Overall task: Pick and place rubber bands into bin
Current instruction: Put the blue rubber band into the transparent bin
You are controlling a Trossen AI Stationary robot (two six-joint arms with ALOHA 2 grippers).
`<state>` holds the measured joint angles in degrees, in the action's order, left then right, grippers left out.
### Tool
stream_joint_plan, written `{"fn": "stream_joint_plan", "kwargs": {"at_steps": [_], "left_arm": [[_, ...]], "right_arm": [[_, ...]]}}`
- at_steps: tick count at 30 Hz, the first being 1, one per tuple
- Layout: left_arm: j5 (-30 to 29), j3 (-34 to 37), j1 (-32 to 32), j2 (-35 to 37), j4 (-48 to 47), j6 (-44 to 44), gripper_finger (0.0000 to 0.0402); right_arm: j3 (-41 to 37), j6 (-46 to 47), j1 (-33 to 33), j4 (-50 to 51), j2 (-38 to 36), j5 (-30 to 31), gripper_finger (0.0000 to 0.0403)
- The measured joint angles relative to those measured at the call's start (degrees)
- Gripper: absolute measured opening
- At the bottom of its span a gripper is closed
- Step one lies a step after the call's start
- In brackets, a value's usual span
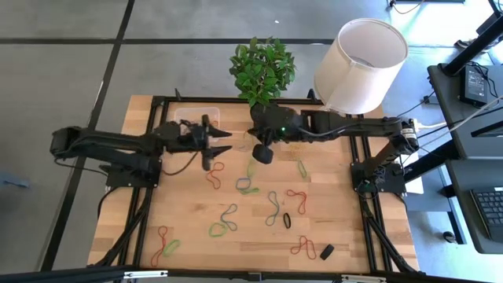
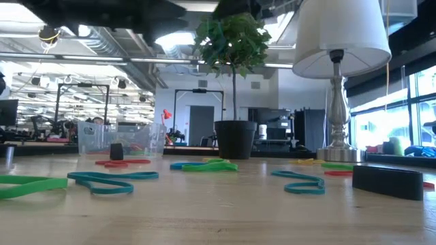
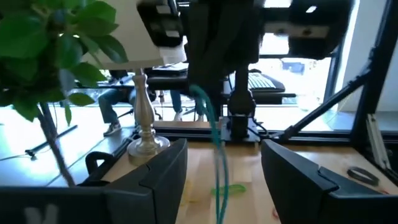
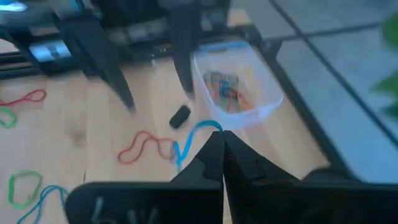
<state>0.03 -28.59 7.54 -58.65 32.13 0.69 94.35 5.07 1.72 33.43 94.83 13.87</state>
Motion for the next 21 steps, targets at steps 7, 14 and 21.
{"fn": "stream_joint_plan", "kwargs": {"at_steps": [7, 14, 21], "left_arm": [[-3.49, -7.54, -0.38, -11.36, 1.17, -0.08, 0.0197], [-3.25, -12.46, -0.38, -17.19, 1.11, -3.62, 0.0196], [-1.74, -13.98, -0.75, -18.32, 1.1, -3.98, 0.0132]], "right_arm": [[1.06, -5.24, 0.0, -0.53, 0.0, -1.68, 0.0], [1.06, -5.63, 0.0, 0.35, 0.0, -3.39, 0.0], [1.04, -5.6, -0.08, 2.3, 0.0, -3.42, 0.0]]}}
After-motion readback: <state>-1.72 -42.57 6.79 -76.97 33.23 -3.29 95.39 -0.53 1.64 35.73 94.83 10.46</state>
